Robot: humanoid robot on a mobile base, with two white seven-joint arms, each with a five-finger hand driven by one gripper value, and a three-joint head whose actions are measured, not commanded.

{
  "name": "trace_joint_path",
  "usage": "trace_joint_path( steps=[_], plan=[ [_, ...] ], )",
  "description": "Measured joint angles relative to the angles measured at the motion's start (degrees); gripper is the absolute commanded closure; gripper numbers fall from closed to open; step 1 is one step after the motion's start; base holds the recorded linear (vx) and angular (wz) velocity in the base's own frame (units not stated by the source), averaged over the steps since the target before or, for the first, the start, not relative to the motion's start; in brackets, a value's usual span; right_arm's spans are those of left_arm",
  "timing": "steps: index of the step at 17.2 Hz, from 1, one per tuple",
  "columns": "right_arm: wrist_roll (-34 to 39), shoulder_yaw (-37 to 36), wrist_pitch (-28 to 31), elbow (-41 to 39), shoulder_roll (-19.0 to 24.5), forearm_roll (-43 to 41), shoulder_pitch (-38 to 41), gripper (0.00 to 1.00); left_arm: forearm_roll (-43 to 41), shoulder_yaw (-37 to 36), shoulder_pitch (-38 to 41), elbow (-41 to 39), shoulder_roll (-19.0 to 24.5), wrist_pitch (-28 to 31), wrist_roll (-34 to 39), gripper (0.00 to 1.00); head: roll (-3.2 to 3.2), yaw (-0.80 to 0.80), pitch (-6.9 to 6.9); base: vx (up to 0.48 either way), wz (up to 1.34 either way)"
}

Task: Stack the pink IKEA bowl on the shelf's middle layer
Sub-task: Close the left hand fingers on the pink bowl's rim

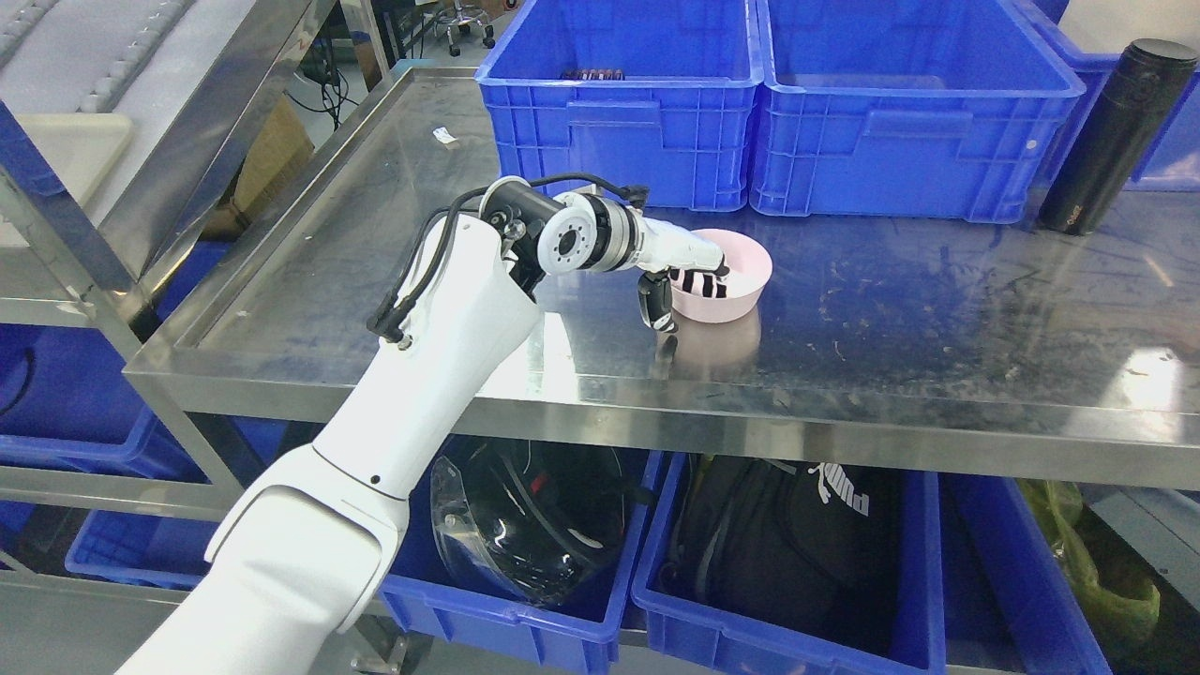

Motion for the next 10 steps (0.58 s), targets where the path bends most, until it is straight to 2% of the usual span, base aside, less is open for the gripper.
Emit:
trace_joint_path(
  steps=[5,8,10],
  plan=[
    [0.0,0.0,0.0,0.0,0.0,0.0,0.0,0.0,0.0,3.5,1.1,2.2,-0.5,-9.2,0.1,1.0,0.0,0.0,0.0,0.002,0.01],
    [0.0,0.0,0.0,0.0,0.0,0.0,0.0,0.0,0.1,7.2,2.4,2.2,-0.7,-20.0,-0.4,1.0,0.0,0.0,0.0,0.0,0.02],
    [0.0,0.0,0.0,0.0,0.0,0.0,0.0,0.0,0.5,10.4,3.3,1.8,-0.8,-25.3,-1.5,1.0,0.0,0.0,0.0,0.0,0.0]
  ],
)
